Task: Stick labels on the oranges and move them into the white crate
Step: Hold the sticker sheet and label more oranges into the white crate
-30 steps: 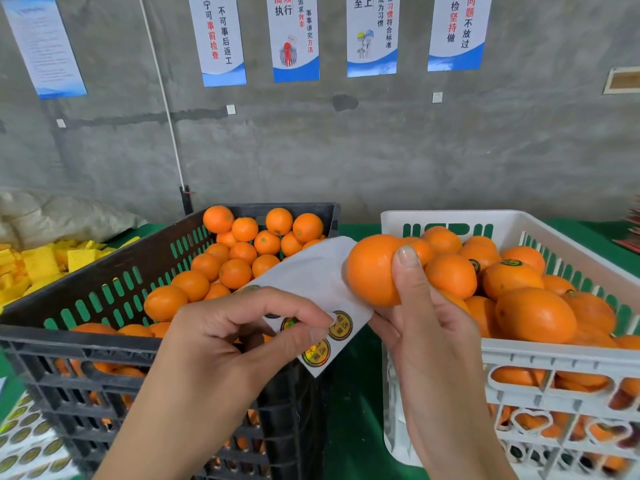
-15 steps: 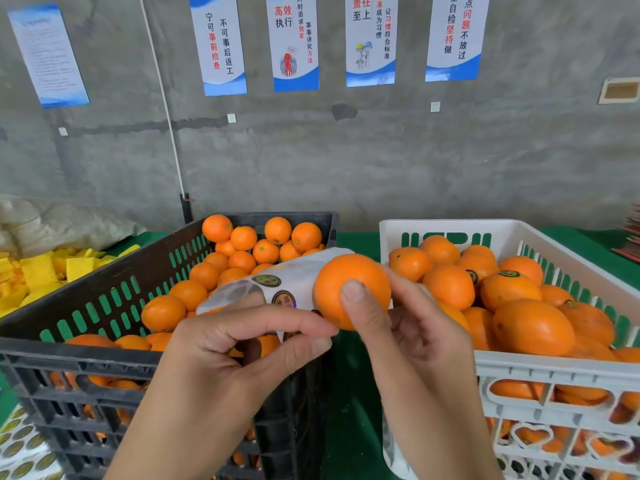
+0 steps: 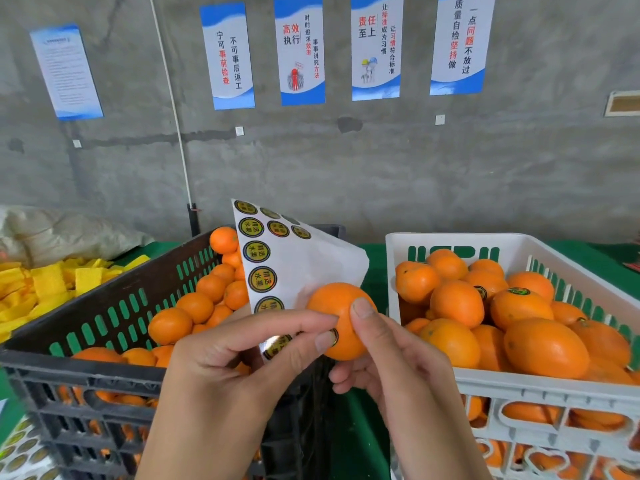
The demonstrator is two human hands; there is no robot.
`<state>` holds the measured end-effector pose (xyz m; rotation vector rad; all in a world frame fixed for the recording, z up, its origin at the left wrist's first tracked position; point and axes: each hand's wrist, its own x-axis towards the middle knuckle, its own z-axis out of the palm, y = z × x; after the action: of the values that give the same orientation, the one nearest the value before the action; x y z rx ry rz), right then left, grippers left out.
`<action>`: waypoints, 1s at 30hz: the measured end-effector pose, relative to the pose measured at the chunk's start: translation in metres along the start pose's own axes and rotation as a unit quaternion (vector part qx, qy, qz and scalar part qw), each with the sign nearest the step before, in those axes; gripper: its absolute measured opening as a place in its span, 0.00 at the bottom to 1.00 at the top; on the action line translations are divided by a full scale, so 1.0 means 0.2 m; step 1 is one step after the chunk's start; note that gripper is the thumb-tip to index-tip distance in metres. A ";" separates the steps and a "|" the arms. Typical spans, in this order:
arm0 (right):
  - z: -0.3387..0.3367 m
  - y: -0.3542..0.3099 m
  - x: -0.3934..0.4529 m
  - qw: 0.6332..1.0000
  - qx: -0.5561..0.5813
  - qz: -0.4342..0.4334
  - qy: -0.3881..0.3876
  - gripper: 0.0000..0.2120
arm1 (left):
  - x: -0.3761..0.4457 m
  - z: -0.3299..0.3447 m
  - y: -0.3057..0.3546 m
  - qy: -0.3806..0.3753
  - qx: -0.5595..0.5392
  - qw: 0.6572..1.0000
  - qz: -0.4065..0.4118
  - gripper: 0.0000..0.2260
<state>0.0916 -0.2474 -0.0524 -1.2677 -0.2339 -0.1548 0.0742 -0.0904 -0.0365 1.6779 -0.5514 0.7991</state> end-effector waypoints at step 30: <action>-0.39 -0.07 0.11 0.862 -0.343 -0.215 0.306 0.29 | 0.01 0.00 -0.18 0.119 0.068 0.989 -0.054 0.28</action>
<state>0.1171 -0.3264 -0.0566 -1.7795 0.1145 -1.0903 0.1013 -0.0813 -0.0586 1.6918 -0.2421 0.9583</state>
